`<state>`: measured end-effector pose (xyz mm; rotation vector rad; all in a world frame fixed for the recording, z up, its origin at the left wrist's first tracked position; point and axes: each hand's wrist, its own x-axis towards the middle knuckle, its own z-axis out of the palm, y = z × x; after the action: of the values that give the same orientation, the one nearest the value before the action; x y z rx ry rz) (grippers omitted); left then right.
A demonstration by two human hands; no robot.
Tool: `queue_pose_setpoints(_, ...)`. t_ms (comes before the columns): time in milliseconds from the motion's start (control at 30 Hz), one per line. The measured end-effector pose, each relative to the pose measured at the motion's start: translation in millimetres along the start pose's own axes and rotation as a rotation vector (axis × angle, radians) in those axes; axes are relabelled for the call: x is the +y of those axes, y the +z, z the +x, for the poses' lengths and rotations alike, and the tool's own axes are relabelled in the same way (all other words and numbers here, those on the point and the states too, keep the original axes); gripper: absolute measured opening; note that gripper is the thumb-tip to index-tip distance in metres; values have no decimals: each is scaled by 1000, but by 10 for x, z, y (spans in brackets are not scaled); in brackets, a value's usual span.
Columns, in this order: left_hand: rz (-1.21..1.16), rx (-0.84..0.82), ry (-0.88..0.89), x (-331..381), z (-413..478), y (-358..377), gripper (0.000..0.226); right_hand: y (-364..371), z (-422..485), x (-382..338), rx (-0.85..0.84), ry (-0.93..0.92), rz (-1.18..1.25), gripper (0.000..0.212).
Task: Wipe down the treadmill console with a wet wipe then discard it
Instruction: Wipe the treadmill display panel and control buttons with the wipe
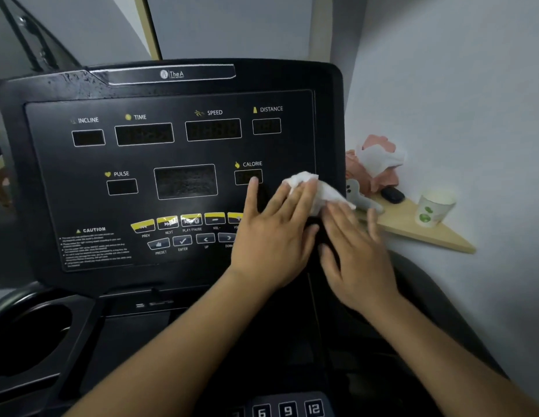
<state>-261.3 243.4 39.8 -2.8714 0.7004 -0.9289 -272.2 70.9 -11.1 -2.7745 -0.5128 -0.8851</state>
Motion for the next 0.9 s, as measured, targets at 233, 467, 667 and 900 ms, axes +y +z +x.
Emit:
queue_pose_setpoints(233,1,-147,20,211,-558,176,62,-29,-170,170,-22,-161,-45,49)
queue_pose_setpoints(467,85,-58,7,-116,-168,94,62,-94,234,-37,47,3,-29,53)
queue_pose_setpoints(667,19,-103,57,-80,-563,197,63,102,-273,-198,-26,-74,-3,52)
queue_pose_setpoints(900,47,-120,56,-77,-693,149,64,-36,153,-186,25,-117,-53,48)
